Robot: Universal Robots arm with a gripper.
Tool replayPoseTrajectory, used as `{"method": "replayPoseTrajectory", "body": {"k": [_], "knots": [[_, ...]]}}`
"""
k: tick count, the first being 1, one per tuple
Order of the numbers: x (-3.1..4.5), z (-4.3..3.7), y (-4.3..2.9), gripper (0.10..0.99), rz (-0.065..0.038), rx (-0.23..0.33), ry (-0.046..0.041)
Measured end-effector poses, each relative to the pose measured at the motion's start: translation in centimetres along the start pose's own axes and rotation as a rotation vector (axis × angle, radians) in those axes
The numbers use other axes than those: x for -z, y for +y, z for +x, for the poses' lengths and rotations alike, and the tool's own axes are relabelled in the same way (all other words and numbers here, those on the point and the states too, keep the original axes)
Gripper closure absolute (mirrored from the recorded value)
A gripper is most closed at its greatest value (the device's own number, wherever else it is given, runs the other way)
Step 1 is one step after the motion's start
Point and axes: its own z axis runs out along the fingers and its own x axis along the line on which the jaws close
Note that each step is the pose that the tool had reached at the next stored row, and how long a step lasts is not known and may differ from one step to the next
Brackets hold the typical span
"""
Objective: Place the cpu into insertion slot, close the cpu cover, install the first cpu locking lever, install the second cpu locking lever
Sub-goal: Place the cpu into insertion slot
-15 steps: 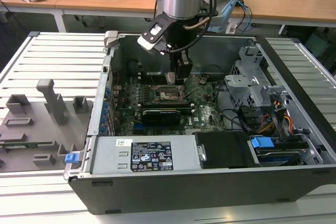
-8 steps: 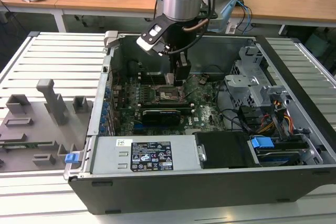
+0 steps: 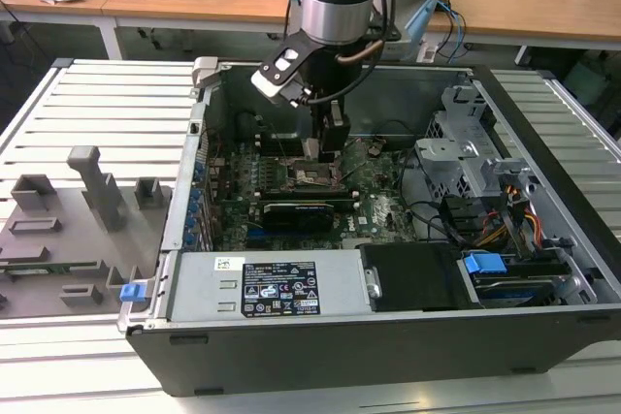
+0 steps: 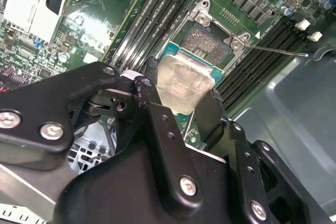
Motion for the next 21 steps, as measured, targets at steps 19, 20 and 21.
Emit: {"method": "replayPoseTrajectory", "body": {"k": [19,20,21], "knots": [[-0.49,-0.01,-0.01,0.561,0.006,-0.031,0.0021],[-0.56,-0.01,-0.02,0.561,0.005,-0.055,0.0015],[-0.63,-0.02,-0.02,0.561,0.005,-0.078,0.0008]]}}
